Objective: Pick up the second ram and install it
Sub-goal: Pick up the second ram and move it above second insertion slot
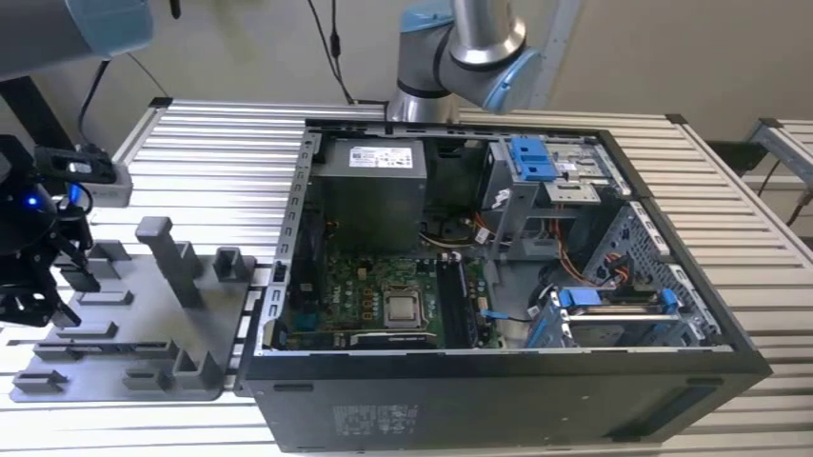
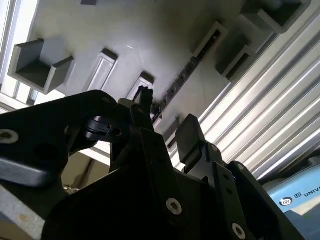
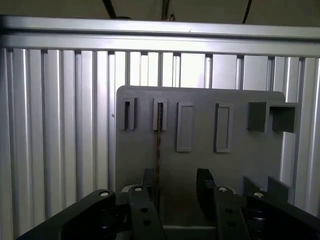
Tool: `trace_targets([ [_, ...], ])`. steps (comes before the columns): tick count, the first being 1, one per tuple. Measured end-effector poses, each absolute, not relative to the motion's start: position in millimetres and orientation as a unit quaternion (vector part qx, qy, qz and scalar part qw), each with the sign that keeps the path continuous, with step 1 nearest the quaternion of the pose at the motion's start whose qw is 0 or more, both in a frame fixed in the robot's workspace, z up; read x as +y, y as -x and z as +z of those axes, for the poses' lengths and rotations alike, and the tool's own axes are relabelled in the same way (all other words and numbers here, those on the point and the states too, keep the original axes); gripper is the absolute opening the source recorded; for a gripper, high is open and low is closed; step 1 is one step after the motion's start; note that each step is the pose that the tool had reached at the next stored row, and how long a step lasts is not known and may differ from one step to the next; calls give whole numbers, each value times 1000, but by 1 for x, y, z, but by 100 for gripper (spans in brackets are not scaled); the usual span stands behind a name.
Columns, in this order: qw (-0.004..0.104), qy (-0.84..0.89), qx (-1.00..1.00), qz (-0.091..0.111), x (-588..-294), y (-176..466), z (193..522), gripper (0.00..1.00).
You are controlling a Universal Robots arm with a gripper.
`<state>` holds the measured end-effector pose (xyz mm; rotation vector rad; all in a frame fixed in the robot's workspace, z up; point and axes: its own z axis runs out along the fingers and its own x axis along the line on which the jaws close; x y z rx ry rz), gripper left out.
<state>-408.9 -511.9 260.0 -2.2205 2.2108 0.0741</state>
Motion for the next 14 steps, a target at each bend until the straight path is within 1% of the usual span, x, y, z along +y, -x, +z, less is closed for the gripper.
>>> trace_targets([
  [14, 6, 709, 705, 21, -513, 410, 242, 48],
])
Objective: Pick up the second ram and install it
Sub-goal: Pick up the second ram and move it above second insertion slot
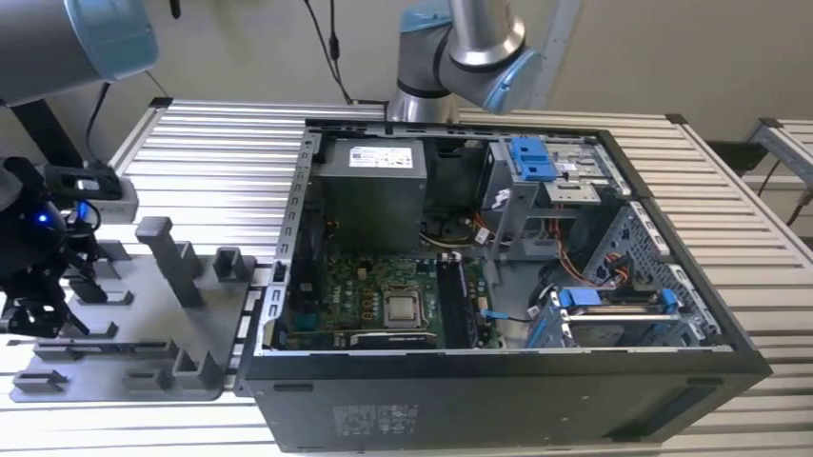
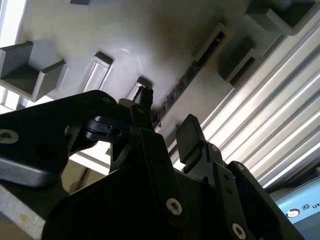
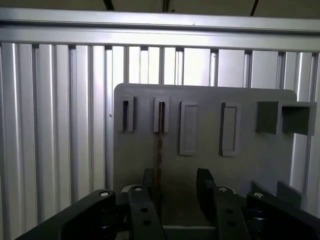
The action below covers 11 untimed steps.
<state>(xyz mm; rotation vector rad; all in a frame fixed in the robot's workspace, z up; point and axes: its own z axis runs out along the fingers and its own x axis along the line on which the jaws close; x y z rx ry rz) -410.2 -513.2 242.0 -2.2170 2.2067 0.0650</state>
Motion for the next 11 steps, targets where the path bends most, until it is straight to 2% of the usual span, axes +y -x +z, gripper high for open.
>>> trace_targets([
  [11, 6, 709, 705, 21, -514, 410, 229, 48],
])
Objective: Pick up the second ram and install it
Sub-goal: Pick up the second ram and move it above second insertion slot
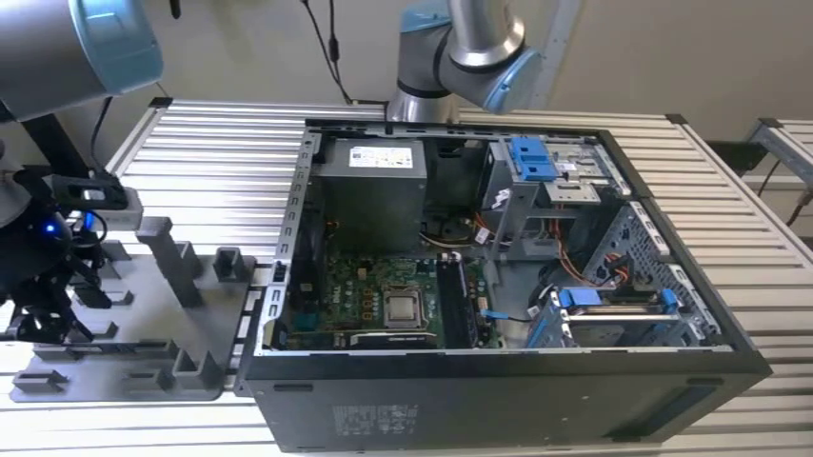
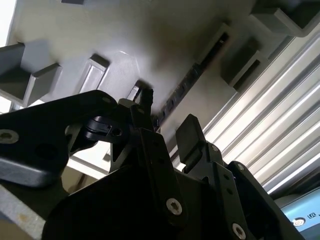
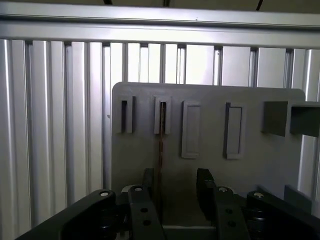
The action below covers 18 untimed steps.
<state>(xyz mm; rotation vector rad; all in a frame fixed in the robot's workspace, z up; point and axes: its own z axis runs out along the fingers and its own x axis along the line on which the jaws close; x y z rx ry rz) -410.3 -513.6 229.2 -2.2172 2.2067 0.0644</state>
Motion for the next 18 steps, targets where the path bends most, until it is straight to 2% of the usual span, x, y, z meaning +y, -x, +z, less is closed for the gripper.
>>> trace_targets([
  [18, 4, 709, 705, 18, -514, 410, 212, 48],
])
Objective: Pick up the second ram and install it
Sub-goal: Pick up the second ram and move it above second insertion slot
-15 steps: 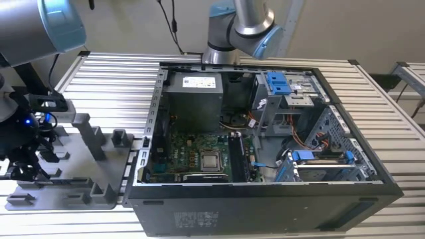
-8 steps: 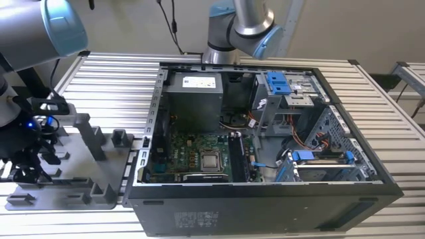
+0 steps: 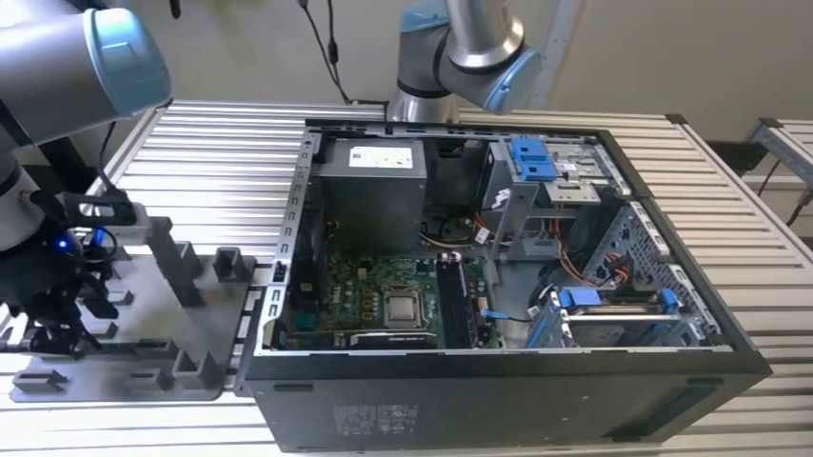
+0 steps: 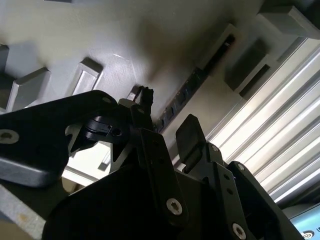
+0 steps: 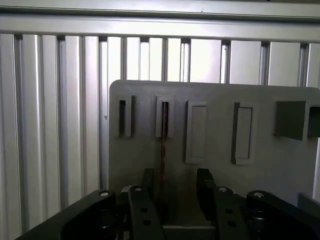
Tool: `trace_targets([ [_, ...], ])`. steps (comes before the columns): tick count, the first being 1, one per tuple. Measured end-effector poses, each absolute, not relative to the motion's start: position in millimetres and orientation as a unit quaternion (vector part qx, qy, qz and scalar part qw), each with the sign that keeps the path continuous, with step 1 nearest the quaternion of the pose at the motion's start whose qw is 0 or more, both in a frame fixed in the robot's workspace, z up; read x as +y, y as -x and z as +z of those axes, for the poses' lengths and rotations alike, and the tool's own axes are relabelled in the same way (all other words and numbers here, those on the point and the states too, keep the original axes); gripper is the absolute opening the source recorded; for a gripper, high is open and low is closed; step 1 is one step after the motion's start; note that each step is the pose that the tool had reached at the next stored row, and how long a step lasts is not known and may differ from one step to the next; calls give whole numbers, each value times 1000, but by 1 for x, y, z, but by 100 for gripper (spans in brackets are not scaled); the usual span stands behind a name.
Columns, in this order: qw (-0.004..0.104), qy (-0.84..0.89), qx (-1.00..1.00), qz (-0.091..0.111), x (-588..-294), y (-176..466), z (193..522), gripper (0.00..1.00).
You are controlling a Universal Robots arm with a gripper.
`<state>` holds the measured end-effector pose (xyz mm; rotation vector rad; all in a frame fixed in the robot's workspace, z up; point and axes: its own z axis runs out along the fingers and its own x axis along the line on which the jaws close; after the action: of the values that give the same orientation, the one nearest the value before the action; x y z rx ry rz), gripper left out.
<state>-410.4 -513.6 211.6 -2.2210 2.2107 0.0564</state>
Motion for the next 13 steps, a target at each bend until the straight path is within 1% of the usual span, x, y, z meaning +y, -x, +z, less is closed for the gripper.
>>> trace_targets([
  [13, 4, 709, 705, 18, -520, 410, 201, 48],
])
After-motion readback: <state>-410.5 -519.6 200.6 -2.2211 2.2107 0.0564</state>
